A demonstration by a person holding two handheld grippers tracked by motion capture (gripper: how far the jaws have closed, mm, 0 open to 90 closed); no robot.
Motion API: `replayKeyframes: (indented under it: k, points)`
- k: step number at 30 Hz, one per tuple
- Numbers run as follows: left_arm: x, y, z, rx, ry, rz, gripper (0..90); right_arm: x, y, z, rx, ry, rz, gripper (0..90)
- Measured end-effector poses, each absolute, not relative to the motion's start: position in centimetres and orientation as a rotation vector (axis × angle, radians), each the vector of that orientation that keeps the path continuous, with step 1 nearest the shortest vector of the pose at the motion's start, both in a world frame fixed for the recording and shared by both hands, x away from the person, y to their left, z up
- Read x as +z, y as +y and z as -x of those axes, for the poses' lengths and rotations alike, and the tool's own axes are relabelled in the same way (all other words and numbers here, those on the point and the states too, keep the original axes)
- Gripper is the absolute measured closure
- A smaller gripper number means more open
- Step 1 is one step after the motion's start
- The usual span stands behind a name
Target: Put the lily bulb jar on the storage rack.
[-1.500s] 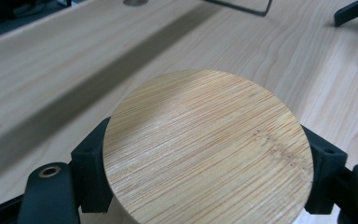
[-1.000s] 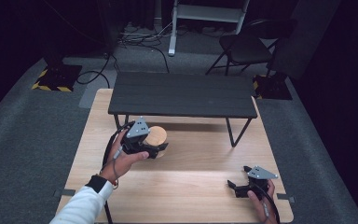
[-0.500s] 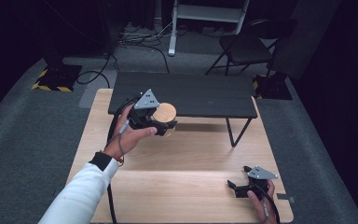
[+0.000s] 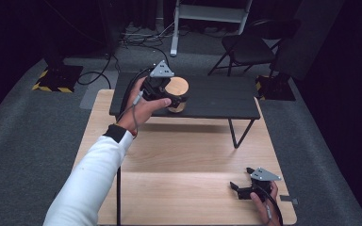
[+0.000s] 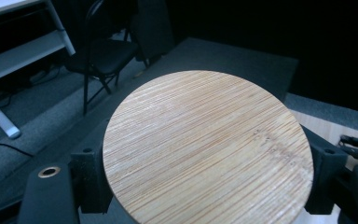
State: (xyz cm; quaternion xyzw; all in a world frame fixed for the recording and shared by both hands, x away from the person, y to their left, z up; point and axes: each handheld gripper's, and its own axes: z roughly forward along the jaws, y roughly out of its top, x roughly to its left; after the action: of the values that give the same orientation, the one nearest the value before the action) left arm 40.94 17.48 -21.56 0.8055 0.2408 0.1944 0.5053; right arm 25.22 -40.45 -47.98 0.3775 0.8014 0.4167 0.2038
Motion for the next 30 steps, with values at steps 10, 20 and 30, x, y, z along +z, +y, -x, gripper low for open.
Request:
replayKeyframes:
  k: [10, 20, 30]
  points:
    - [-21.4, 15.5, -43.3, 0.473, 0.576, -1.985, 23.7, -48.0, -40.5, -25.2, 1.163, 2.237, -1.053, 0.0]
    - [-22.8, 15.1, -44.7, 0.448, 0.611, -1.985, 23.7, -48.0, -40.5, -25.2, 1.163, 2.237, -1.053, 0.0]
    - [-24.1, 15.2, -45.2, 0.427, 0.621, -1.963, 23.5, -48.0, -40.4, -25.2, 1.162, 2.237, -1.053, 0.0]
